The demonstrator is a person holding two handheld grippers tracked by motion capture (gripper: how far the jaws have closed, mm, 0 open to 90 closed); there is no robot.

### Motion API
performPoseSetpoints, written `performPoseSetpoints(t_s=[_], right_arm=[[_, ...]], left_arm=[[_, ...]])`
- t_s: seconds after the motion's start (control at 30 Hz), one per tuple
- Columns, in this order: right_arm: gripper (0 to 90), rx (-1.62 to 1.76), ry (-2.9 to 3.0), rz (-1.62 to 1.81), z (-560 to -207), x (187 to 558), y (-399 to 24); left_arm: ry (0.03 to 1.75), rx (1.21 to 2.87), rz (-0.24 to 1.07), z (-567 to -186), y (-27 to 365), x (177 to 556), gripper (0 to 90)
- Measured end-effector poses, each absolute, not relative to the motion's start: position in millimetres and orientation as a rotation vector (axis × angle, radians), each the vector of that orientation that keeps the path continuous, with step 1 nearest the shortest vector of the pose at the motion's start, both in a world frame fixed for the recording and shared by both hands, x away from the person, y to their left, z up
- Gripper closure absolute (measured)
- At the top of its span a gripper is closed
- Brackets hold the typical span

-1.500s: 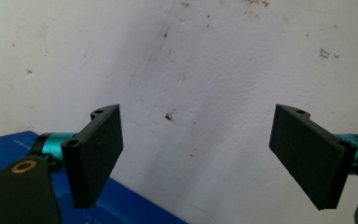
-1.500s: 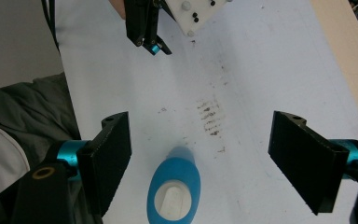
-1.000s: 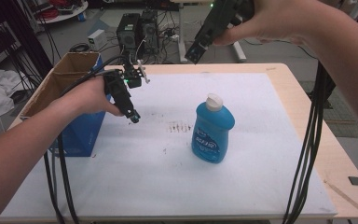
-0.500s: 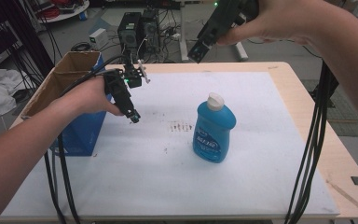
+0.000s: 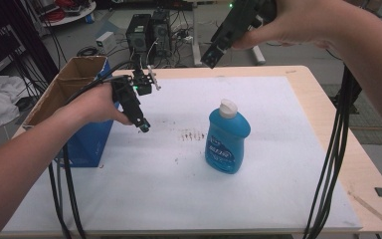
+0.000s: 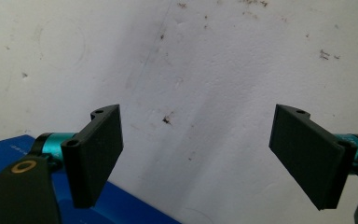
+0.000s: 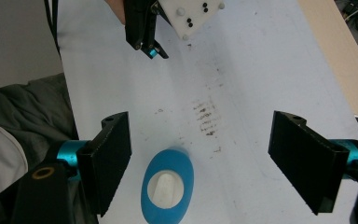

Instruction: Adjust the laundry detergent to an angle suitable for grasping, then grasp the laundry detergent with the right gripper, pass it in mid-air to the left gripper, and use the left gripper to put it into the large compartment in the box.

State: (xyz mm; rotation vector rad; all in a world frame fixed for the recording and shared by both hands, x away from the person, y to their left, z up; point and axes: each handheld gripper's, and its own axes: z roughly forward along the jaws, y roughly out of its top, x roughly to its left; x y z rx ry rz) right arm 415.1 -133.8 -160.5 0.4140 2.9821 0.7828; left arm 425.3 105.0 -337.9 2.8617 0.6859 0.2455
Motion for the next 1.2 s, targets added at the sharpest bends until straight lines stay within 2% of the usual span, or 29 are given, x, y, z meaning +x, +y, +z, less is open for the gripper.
performPoseSetpoints(t_s=[0.6,1.2], right_arm=[[20.8,0.434,2.948,0.804,-157.7,405.4,-142.5],[20.8,0.523,2.882,0.891,-159.2,391.9,-173.9]], left_arm=[[0.686,2.846,0.269,-332.7,105.2,420.0,17.5],[0.678,2.843,0.272,-329.9,105.6,417.3,17.5]])
